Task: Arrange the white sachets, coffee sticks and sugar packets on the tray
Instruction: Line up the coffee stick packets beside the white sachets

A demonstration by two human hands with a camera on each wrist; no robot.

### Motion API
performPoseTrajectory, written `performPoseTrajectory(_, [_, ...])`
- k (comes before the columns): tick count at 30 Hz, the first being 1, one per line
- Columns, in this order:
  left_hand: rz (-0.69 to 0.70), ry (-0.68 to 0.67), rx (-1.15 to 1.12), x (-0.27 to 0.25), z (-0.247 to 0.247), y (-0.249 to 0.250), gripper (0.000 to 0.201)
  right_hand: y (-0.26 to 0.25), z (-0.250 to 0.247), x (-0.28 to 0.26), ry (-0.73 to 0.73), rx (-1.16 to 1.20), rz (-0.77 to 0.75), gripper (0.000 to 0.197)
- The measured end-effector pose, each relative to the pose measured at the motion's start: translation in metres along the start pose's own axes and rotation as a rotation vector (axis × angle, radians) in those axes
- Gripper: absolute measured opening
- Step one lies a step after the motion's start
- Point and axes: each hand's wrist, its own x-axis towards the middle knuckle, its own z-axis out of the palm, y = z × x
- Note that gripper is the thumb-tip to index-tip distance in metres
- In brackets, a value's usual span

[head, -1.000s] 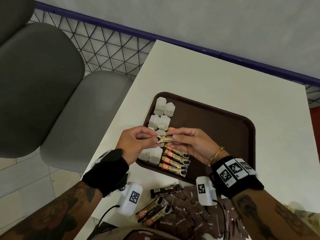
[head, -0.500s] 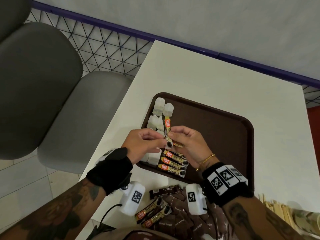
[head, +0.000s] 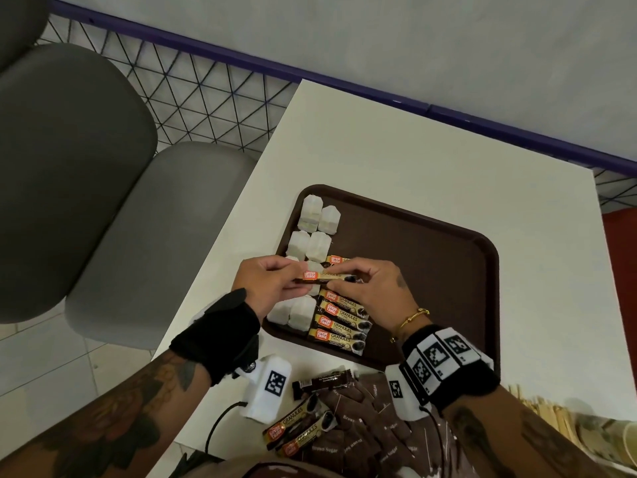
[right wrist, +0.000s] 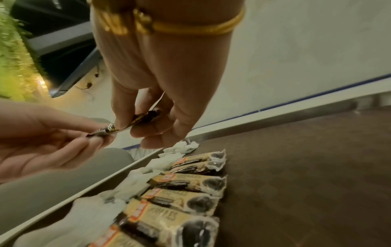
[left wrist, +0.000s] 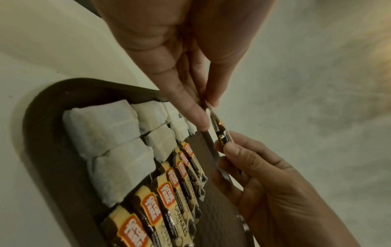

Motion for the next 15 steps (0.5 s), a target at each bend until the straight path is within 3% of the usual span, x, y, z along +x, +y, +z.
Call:
performPoseTrajectory(4, [0.014, 0.035, 0.029, 0.003, -0.014, -0.001, 0.014, 0.013, -0.02, 0.023, 0.134, -0.04, 0.096, 0.016])
performPoseTrajectory(8, [0.029, 0.094, 0.093, -0.001, -0.042, -0.01, 0.008, 0.029, -0.038, 0.052, 0.228, -0.171, 0.149, 0.015])
performPoseTrajectory(15, [-0.049, 0.282, 0.121, -0.016, -0.11, -0.044, 0.012, 0.039, -0.028, 0.076, 0.12, -0.357, 0.131, 0.012])
